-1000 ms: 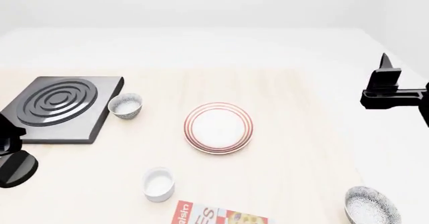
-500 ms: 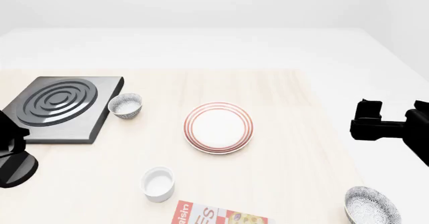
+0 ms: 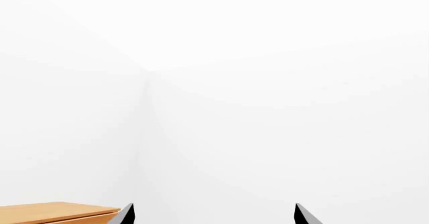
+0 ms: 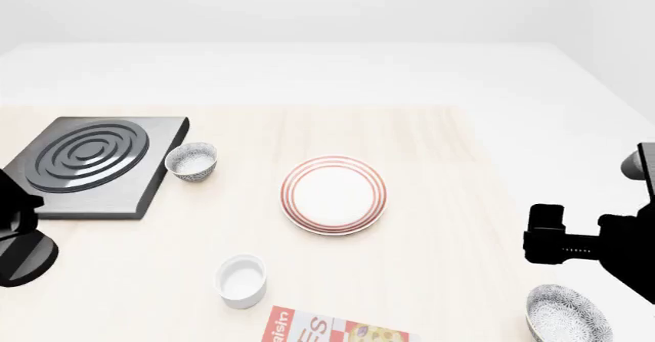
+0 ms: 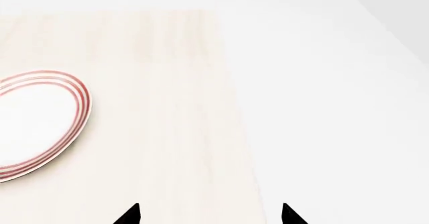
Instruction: Pick the akita bowl next to the cookies box and place it on the plate.
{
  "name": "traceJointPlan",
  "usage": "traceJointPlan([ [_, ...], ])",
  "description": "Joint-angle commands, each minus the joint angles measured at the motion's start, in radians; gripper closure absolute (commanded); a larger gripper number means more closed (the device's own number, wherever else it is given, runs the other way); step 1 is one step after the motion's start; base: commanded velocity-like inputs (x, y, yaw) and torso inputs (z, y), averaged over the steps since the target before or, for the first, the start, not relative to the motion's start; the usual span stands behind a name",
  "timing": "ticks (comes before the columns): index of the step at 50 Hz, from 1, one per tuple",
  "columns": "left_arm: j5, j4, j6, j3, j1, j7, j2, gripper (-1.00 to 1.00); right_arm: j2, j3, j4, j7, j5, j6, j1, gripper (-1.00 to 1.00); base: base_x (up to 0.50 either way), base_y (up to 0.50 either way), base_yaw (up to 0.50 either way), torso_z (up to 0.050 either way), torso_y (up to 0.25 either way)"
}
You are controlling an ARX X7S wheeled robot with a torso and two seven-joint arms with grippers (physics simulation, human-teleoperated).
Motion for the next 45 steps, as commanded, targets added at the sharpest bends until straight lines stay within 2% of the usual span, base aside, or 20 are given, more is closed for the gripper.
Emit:
traceJointPlan([
  [1, 0.0, -0.003, 0.005, 0.003, 0.001, -0.005, -0.006, -1.0, 0.023, -0.03, 0.028, 0.032, 0.067, -0.033, -0.049, -1.0, 0.0, 0.0, 0.0, 0.0, 0.0],
  [32, -0.007, -0.002, 0.015, -0.003, 0.014, -0.02, -0.023, -1.0, -0.019, -0.029, 0.135, -0.076, 0.038, -0.063, -0.236, -1.0, 0.0, 0.0, 0.0, 0.0, 0.0],
  [45, -0.003, -0.008, 0.022, 0.004, 0.016, -0.021, -0.025, -1.0, -0.041, -0.028, 0.162, -0.164, -0.083, -0.063, -0.259, -1.0, 0.0, 0.0, 0.0, 0.0, 0.0],
])
